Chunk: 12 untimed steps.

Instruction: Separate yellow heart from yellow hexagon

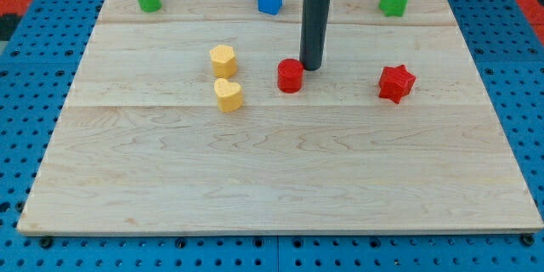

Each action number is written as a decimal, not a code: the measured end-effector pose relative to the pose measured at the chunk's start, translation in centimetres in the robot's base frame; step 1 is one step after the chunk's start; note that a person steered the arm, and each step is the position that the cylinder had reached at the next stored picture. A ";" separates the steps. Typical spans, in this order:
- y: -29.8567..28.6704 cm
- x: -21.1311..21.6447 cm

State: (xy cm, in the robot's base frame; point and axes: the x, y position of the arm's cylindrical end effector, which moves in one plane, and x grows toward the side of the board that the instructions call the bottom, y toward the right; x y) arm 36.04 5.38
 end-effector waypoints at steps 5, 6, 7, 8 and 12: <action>-10.1 -1.8; -10.2 -1.8; -10.3 -1.0; -11.8 4.1; -24.1 12.5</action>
State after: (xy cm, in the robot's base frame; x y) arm 48.57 -18.77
